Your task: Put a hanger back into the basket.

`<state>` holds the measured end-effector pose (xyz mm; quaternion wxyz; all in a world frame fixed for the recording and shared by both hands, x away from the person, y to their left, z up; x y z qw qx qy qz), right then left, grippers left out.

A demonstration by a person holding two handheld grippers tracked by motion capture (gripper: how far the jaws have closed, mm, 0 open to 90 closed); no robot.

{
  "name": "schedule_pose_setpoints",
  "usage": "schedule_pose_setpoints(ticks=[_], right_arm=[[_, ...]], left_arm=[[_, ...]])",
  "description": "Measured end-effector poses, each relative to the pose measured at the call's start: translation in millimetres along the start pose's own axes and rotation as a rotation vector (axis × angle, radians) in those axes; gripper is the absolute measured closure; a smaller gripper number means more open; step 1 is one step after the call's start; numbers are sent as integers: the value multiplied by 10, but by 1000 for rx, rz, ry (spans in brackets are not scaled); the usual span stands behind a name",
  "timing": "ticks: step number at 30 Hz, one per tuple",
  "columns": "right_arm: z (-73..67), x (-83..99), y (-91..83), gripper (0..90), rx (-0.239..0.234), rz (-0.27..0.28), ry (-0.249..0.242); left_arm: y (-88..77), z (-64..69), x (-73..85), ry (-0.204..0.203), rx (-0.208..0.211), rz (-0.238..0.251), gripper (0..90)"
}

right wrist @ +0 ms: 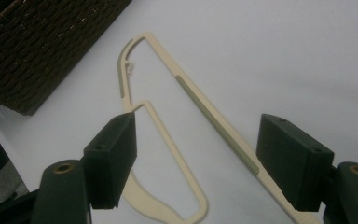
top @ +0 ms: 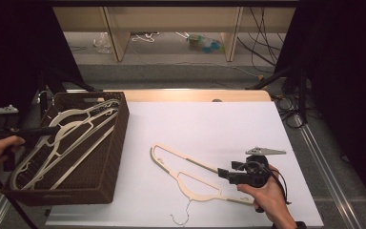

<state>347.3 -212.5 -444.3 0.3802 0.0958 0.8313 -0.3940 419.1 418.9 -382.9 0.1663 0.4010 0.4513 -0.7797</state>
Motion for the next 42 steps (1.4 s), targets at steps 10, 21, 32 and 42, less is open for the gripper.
schedule_pose_setpoints(ticks=[10,21,32,42], right_arm=[[-10,-2,-11,296,-9,-2,-2],[-19,7,11,296,-12,-20,-18],[25,18,-31,296,3,-55,-45],[132,16,-43,249,21,-103,-80]], left_arm=[[177,-119,169,-37,-131,-82,845],[103,-104,154,-30,-314,-82,632],[-222,615,-10,81,-337,78,450],[-342,1540,21,170,-149,139,379]])
Point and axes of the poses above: each handheld gripper's, and its own axes: y roughly forward along the jaws, x roughly out of its underside, z roughly to its right, the point moved 3 cm from there along y, roughly forward along the jaws, and after that the axes turned 3 degrees about -x, right-handed, at the moved point
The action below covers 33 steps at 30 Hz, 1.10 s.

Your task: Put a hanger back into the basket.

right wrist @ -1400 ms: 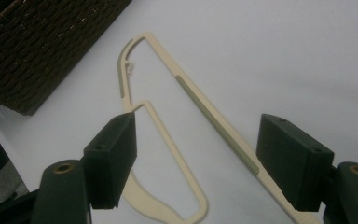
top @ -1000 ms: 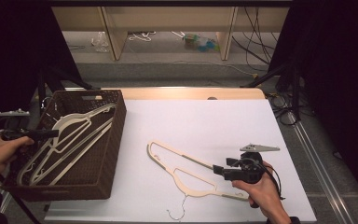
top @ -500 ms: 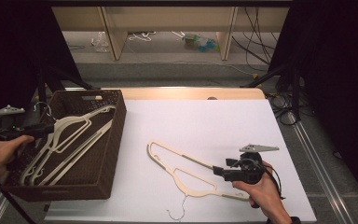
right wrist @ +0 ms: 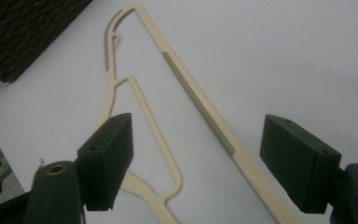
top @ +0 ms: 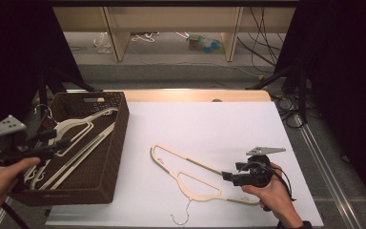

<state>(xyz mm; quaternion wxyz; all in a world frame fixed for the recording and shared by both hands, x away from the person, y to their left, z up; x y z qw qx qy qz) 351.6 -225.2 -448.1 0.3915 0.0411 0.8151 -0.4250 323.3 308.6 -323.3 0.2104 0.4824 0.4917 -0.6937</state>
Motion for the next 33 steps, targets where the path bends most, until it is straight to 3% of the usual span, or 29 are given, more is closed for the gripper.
schedule_pose_setpoints(ticks=[1,2,3,5,7,8,10,12,14,18,22,25,26,28,31,33], right_arm=[[8,-3,0,240,0,-3,-3],[12,-6,-2,234,-6,-5,4],[25,-9,-6,224,9,-12,-2],[39,-15,3,201,4,-17,-2],[55,-23,8,189,15,-29,-15],[57,-28,17,173,17,-23,-17],[65,-47,23,166,21,-55,-51],[47,-59,72,168,19,-27,-46],[54,-78,67,191,14,-88,-76],[59,-104,111,222,6,-110,-110],[53,-126,169,247,14,-107,-116],[50,-138,203,253,16,-132,-146],[58,-144,225,262,15,-132,-166],[42,-143,236,274,12,-156,-160],[57,-152,292,307,13,-151,-204],[48,-159,307,314,10,-181,-211]], left_arm=[[18,97,14,28,21,0,367],[43,207,38,19,50,-9,362],[63,275,59,59,65,-19,359],[140,466,104,50,120,-14,342],[247,662,154,28,114,40,342],[302,729,178,57,121,26,340],[395,871,232,68,143,33,333],[494,1020,304,77,156,40,324],[587,1180,403,77,174,31,317],[746,1455,585,116,216,15,305],[857,1601,688,139,242,13,283],[926,1667,793,123,269,4,270],[940,1684,815,122,278,0,260],[980,1715,875,118,300,-9,240],[1035,1736,945,123,315,-11,229],[1055,1739,973,134,314,-17,223]])
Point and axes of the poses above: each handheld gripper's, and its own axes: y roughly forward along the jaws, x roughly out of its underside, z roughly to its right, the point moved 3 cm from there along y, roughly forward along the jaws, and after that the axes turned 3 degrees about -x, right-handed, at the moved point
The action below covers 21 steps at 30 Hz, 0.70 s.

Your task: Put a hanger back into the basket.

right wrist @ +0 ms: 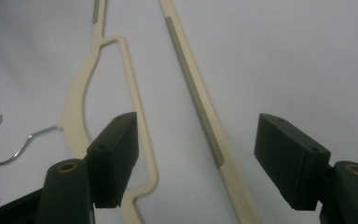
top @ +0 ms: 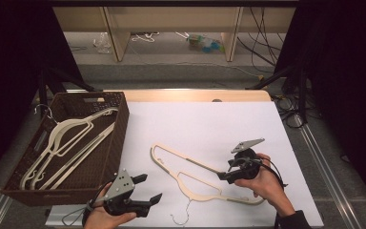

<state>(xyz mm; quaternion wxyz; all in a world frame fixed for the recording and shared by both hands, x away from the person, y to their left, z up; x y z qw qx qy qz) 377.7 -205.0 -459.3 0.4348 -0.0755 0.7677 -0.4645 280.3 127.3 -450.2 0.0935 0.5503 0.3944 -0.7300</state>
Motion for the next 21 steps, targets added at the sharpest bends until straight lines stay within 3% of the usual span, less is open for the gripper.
schedule_pose_setpoints(ticks=[3,8,14,21], right_arm=[[6,-15,43,335,-2,-13,-19],[26,-41,89,362,-10,-86,-55],[52,-93,172,422,-2,-160,-102],[72,-107,299,490,-6,-259,-157]], left_arm=[[13,2,26,-1,2,-3,213],[43,10,61,4,29,-23,193],[54,-2,87,29,21,-39,192],[50,-11,102,27,22,-51,192]])
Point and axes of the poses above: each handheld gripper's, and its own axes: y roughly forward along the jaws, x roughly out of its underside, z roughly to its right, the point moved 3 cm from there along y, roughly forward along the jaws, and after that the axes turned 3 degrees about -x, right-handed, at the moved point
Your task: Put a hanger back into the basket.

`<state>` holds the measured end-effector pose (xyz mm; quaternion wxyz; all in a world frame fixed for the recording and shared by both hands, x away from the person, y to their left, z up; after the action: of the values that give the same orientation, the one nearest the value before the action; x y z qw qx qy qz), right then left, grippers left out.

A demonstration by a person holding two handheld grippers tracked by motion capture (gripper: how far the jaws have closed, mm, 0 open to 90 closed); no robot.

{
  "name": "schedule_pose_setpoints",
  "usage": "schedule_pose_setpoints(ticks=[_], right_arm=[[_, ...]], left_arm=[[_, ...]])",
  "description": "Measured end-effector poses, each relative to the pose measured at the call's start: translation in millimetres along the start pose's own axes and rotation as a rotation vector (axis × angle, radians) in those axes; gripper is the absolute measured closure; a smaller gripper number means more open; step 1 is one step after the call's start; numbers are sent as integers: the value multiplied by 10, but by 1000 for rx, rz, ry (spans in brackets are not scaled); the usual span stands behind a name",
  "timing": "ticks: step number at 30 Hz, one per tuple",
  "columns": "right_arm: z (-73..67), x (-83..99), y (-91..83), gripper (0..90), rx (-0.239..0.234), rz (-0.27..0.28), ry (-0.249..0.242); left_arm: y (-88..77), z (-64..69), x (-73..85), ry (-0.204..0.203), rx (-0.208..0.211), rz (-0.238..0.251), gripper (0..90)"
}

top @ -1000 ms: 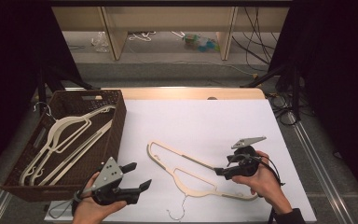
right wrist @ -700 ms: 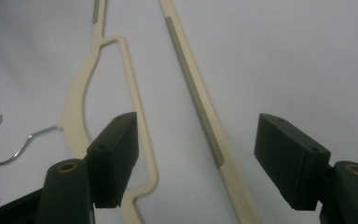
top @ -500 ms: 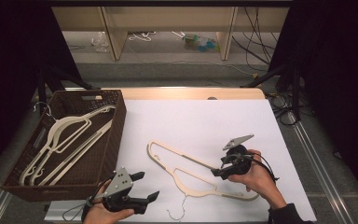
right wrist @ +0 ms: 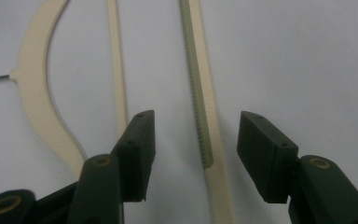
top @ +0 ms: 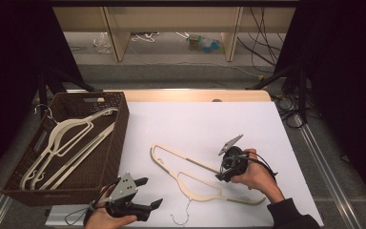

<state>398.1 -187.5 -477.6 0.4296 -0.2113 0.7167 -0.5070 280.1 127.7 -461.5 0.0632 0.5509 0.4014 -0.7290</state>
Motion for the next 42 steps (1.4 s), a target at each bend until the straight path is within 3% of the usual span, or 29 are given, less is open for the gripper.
schedule_pose_setpoints(ticks=[2,8,14,21,24,31,38,42], right_arm=[[-2,-8,23,502,0,-24,-15],[13,-45,82,559,31,-97,-41],[44,-72,107,628,37,-138,-30],[32,-135,122,690,68,-206,-54],[13,-149,128,733,59,-219,-77],[16,-166,138,724,57,-227,-51],[25,-180,143,780,45,-237,-101],[-8,-195,140,784,52,-259,-107]], left_arm=[[2,-13,-2,14,5,0,194],[1,-2,4,2,4,-3,195],[-2,-9,6,3,10,-1,204],[1,-13,11,14,9,-10,204],[1,-11,12,12,10,-10,205],[7,-6,16,10,5,-15,207],[20,-10,24,10,10,-15,210],[20,-19,23,21,4,-22,210]])
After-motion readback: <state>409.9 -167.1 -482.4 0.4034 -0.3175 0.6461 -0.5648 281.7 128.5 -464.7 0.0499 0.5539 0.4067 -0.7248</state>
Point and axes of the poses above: each handheld gripper's, and its own axes: y roughly forward along the jaws, x roughly out of its underside, z roughly to its right, the point moved 3 cm from there along y, roughly forward along the jaws, and after that the axes turned 3 degrees about -x, right-handed, at the moved point
